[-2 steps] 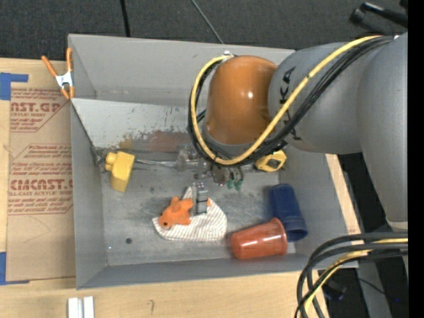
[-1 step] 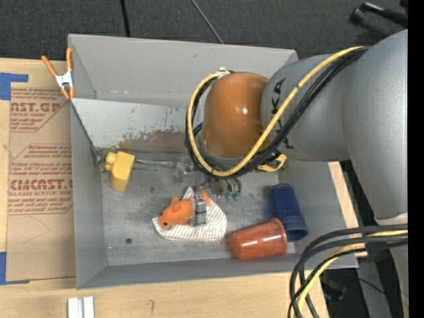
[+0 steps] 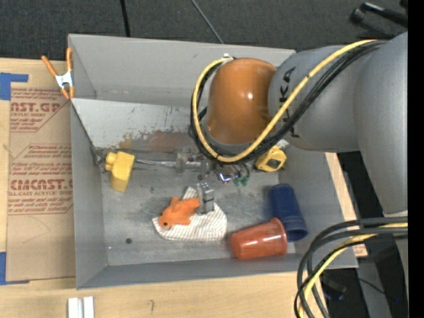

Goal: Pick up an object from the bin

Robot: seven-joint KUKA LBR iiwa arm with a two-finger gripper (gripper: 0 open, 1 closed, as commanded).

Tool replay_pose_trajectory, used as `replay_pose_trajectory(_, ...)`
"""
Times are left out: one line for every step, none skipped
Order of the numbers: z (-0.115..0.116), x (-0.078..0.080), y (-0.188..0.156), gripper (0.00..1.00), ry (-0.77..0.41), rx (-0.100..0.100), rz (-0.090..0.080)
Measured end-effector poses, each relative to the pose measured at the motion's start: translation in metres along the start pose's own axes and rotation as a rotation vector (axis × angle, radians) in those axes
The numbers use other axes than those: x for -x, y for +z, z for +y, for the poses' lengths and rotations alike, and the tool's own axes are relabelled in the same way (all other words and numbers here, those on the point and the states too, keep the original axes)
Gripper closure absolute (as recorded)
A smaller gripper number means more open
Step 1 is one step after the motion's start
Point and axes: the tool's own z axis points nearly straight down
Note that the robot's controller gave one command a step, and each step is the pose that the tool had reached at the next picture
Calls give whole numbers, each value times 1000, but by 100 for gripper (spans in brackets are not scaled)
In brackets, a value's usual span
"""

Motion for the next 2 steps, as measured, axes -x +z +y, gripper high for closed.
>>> replay_pose_trajectory(0, -11, 68, 0, 77, 2, -2)
replay_pose_trajectory(1, 3, 70, 100, -186, 1, -1)
